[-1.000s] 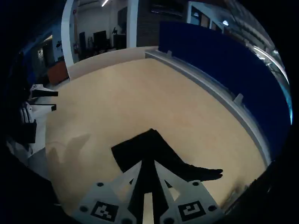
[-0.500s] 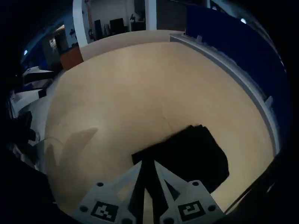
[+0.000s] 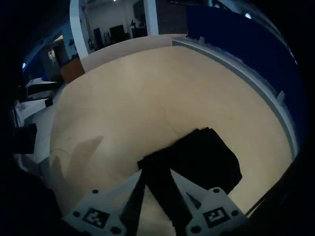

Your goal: Fold towel

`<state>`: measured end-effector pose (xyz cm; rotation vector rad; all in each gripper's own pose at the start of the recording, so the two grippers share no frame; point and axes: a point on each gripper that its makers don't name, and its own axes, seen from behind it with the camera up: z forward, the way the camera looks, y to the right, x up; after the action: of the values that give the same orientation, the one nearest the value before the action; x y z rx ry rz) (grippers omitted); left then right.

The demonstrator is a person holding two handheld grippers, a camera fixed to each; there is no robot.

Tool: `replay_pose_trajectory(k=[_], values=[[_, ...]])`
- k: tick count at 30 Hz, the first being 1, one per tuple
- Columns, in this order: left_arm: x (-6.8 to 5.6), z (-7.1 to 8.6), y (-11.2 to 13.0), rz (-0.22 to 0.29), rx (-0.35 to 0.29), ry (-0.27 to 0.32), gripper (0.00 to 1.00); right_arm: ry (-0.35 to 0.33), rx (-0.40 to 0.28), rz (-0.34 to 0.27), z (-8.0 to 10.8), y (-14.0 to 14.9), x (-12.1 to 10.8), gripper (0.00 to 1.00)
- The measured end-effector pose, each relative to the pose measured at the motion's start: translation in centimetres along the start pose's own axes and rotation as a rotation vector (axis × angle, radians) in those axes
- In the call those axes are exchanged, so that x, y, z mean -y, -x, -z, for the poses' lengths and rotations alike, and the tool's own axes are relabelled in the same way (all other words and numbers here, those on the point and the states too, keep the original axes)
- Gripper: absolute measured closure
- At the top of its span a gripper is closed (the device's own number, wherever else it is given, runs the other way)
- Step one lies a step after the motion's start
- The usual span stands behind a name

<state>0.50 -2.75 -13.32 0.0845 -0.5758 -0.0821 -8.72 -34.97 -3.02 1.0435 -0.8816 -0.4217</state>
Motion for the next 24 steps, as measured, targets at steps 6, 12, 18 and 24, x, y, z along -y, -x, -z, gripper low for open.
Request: replay_pose_trajectory(k=[6, 12, 18, 24], values=[[-0.3, 0.0, 0.2, -0.001, 0.004, 0.003, 0.07, 0.029, -0.031, -0.014, 1.2, 0.0, -0.3, 0.28], [-0.5, 0.0, 0.2, -0.006, 0.005, 0.006, 0.07, 0.098, -0.062, -0.031, 2.5, 0.4, -1.6, 0.05], [-0.7, 0.0, -0.1, -0.006, 0.001, 0.009, 0.07, 0.139, -0.076, -0.076, 3.7, 1.5, -2.5, 0.00], [-0.8, 0.3, -0.3, -0.009, -0.002, 0.011, 0.07, 0.171, -0.072, -0.117, 4.7, 3.5, -3.0, 0.00]])
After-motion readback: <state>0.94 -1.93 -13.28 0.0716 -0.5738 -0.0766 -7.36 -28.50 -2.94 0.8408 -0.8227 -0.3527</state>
